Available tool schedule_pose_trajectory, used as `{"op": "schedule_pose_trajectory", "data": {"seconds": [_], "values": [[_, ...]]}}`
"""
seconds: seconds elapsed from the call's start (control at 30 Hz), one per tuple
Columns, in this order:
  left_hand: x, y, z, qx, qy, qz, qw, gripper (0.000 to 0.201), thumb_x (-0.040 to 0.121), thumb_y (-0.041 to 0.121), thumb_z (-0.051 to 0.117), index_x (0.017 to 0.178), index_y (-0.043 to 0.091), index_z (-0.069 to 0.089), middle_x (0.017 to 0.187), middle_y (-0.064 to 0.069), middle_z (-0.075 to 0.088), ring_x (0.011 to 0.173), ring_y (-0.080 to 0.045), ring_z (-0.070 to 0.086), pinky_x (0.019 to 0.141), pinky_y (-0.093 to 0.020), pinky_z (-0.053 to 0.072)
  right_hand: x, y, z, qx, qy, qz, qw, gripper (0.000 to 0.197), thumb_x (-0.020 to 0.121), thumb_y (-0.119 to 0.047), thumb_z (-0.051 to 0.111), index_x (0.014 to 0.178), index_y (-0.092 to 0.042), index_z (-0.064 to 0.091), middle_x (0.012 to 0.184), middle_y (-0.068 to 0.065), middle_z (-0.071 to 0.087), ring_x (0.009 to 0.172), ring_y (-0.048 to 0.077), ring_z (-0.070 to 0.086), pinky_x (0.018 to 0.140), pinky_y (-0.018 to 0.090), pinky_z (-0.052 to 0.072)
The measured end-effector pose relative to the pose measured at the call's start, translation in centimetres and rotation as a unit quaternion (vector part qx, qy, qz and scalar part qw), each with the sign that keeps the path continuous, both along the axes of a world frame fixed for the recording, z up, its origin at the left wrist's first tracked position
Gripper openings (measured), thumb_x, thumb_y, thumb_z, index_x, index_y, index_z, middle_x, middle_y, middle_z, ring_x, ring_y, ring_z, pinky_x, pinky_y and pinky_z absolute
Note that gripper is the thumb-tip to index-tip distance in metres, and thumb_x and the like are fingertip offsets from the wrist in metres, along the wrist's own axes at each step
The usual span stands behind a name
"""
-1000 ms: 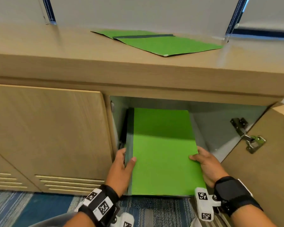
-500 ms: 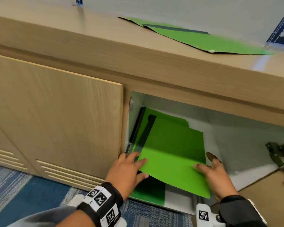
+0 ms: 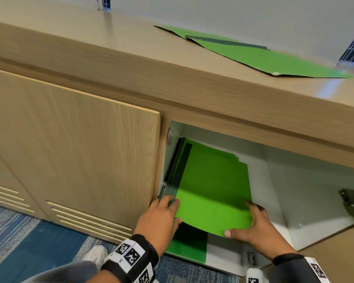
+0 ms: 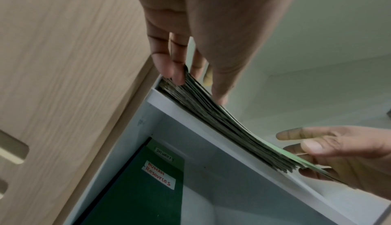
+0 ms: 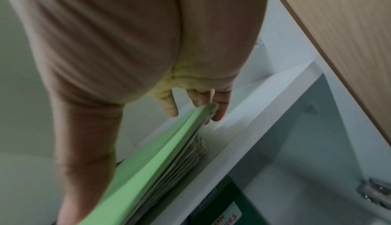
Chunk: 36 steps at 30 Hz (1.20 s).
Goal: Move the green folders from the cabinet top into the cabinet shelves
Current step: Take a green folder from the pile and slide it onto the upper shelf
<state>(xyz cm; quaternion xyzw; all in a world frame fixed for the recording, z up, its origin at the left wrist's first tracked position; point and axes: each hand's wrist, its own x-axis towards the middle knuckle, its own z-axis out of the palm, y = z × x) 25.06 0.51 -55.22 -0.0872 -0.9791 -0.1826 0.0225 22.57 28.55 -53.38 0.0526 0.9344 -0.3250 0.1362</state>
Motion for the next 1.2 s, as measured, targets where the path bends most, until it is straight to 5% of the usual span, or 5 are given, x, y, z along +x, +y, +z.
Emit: {"op": "schedule_pose_trajectory", "data": {"seconds": [0.2, 0.47, 0.73, 1.0, 1.2], "values": [[0.1, -0.2, 0.4, 0.006, -0.006, 0.011, 1.0, 0.056, 0.098, 0.032, 0.041, 0.149, 0.029, 0.019, 0.154, 0.003, 0.016, 0.135, -0.018, 0.032, 0.097, -0.034, 0.049, -0.2, -0.7, -1.2, 0.018, -0.012, 0.047, 0.999, 0.142, 0.043, -0.054, 0.089, 0.153, -0.029, 0.003, 0.155, 0.002, 0.004, 0.147, 0.02, 0.014, 0.116, 0.026, 0.02], [0.3, -0.4, 1.1, 0.009, -0.01, 0.021, 1.0, 0.061, 0.096, 0.032, 0.043, 0.15, 0.032, 0.014, 0.158, 0.007, 0.008, 0.122, -0.016, 0.051, 0.088, -0.031, 0.052, -2.1, -1.0, -2.3, 0.047, 0.056, 0.03, 0.997, 0.126, 0.053, -0.042, 0.09, 0.152, -0.023, 0.015, 0.143, 0.009, 0.036, 0.134, 0.022, 0.035, 0.106, 0.021, 0.03], [-0.4, -0.6, 0.5, 0.002, -0.031, 0.012, 0.999, 0.053, 0.097, 0.031, 0.041, 0.148, 0.032, 0.025, 0.159, 0.012, 0.008, 0.12, -0.014, 0.056, 0.092, -0.031, 0.049, -2.8, -1.2, -3.4, 0.097, 0.06, 0.008, 0.993, 0.115, 0.055, -0.052, 0.085, 0.149, -0.023, 0.027, 0.139, 0.011, 0.041, 0.129, 0.028, 0.034, 0.106, 0.028, 0.034], [-0.5, 0.0, -1.5, 0.033, -0.053, -0.011, 0.998, 0.066, 0.095, 0.034, 0.048, 0.151, 0.016, 0.018, 0.16, 0.001, -0.009, 0.137, -0.016, 0.04, 0.109, -0.027, 0.037, -2.7, -1.6, -3.1, 0.116, 0.071, 0.014, 0.991, 0.096, 0.058, -0.057, 0.082, 0.143, -0.034, 0.043, 0.14, 0.008, 0.044, 0.127, 0.028, 0.037, 0.106, 0.028, 0.031], [-0.6, -0.5, 0.5, 0.066, -0.064, -0.024, 0.996, 0.068, 0.093, 0.029, 0.055, 0.151, 0.015, 0.022, 0.161, -0.001, 0.0, 0.143, -0.018, 0.027, 0.113, -0.021, 0.02, -1.0, -2.5, 0.1, 0.167, 0.049, 0.025, 0.984, 0.116, 0.057, -0.066, 0.076, 0.151, -0.024, 0.023, 0.153, 0.016, 0.02, 0.14, 0.033, 0.023, 0.114, 0.033, 0.028]]}}
